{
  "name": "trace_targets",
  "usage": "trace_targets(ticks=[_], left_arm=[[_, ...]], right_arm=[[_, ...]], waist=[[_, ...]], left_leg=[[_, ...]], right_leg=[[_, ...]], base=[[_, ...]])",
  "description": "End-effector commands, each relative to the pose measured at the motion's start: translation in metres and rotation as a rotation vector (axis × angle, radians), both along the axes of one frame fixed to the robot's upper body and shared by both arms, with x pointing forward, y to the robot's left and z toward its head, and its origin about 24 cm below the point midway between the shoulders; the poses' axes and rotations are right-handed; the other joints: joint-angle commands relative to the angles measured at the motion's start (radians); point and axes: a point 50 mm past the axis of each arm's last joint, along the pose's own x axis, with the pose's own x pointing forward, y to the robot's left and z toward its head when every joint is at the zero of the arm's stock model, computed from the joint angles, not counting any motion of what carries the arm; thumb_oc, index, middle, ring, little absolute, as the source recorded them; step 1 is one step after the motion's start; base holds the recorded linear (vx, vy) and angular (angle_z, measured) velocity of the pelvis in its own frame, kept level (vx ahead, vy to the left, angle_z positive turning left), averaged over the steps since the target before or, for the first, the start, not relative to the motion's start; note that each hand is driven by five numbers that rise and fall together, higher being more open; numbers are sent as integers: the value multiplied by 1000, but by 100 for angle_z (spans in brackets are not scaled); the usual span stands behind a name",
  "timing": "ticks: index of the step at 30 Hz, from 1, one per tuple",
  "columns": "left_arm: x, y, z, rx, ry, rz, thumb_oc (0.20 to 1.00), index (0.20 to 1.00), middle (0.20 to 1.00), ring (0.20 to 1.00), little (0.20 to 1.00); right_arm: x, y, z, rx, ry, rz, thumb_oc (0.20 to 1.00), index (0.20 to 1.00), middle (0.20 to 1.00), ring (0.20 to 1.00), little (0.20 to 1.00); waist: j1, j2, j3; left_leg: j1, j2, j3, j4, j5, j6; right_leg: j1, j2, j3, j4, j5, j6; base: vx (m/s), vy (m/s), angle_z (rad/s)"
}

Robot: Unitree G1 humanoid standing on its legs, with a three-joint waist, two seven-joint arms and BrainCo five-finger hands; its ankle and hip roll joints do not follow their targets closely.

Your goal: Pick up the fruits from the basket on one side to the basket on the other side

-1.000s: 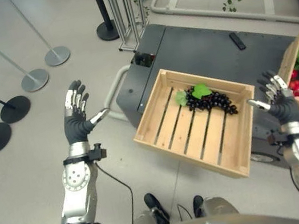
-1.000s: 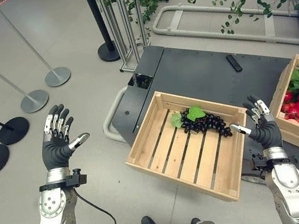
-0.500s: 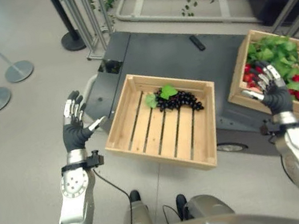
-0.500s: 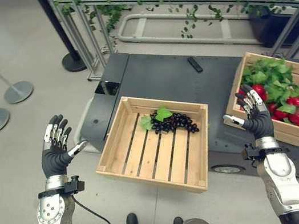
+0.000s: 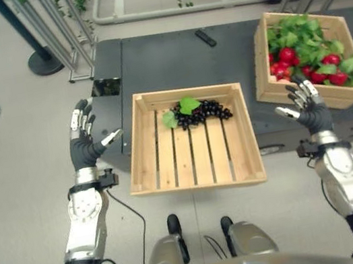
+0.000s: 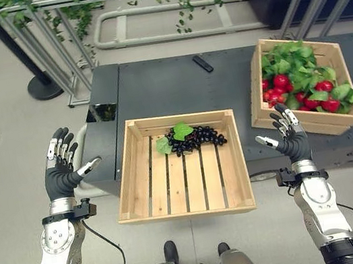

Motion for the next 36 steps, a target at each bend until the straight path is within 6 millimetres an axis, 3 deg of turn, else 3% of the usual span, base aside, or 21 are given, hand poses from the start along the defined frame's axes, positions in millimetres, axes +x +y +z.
trace_targets(ticks=[1,2,3,4,5,6,7,8,9,11,20,28,36], left_arm=[[-8,4,15,55,-97,0,1000,1000,1000,1000,1000],[-11,6,15,71,-92,11,1000,1000,1000,1000,1000],[-11,7,15,71,-93,12,1000,1000,1000,1000,1000],[-12,9,13,85,-79,22,1000,1000,1000,1000,1000],[-12,9,14,85,-80,22,1000,1000,1000,1000,1000],[-13,11,13,90,-72,28,1000,1000,1000,1000,1000],[-13,12,12,91,-68,33,1000,1000,1000,1000,1000],[-15,15,13,104,-68,44,1000,1000,1000,1000,1000],[-17,18,12,108,-65,55,1000,1000,1000,1000,1000],[-20,22,9,114,-56,91,1000,1000,1000,1000,1000],[-17,17,1,66,-37,93,1000,1000,1000,1000,1000],[-8,3,-3,25,-25,43,1000,1000,1000,1000,1000],[-8,0,-6,4,-12,32,1000,1000,1000,1000,1000]], right_arm=[[2,0,20,-71,-93,4,1000,1000,1000,1000,1000],[4,4,21,-67,-103,12,1000,1000,1000,1000,1000],[4,4,21,-66,-104,12,1000,1000,1000,1000,1000],[7,9,21,-68,-110,21,1000,1000,1000,1000,1000],[7,10,22,-68,-110,21,1000,1000,1000,1000,1000],[8,11,22,-84,-107,22,1000,1000,1000,1000,1000],[9,12,21,-88,-102,28,1000,1000,1000,1000,1000],[10,14,21,-93,-98,39,1000,1000,1000,1000,1000],[10,14,18,-97,-84,46,1000,1000,1000,1000,1000],[11,13,18,-92,-83,40,1000,1000,1000,1000,1000],[6,-2,18,-95,-77,-8,1000,1000,1000,1000,1000],[-2,-12,18,-85,-79,-53,1000,1000,1000,1000,1000],[-3,-11,14,-69,-77,-67,1000,1000,1000,1000,1000]], waist=[[-9,-5,-18],[5,-3,1],[7,-5,-1],[56,19,5],[53,19,4],[64,27,1],[65,31,-2],[62,31,-7],[64,7,-29],[75,-2,-42],[49,24,-63],[25,42,-90],[18,41,-105]], left_leg=[[38,27,32,41,-116,9],[48,40,76,27,-117,6],[45,40,79,24,-110,6],[55,84,130,10,-99,-7],[51,84,127,8,-94,-7],[53,91,139,2,-81,-8],[58,95,152,1,-80,-8],[54,103,175,4,-69,-4],[61,94,197,4,-81,-13],[68,118,231,20,-78,-23],[96,167,229,-21,-20,-62],[105,166,190,-91,30,-84],[114,163,188,-88,20,-83]], right_leg=[[-87,-43,49,-40,178,109],[-126,-71,-19,-44,218,123],[-130,-70,-17,-48,225,122],[-164,-169,-277,1,209,99],[-165,-170,-280,-1,212,98],[-149,-204,-376,49,196,86],[-128,-213,-410,89,178,85],[-114,-190,-407,153,159,84],[-50,-162,-380,35,138,80],[-26,-143,-376,-41,141,73],[7,-64,-331,-132,147,40],[18,-49,-363,-134,137,28],[28,-56,-369,-135,138,29]], base=[[-207,204,-70],[-181,130,-81],[-240,118,-154],[-128,44,-167],[-157,91,-177],[-72,67,-126],[-109,75,-83],[-57,-57,-49],[-42,-88,-19],[6,-158,-23],[23,-152,-37],[14,-55,12],[18,-8,10]])
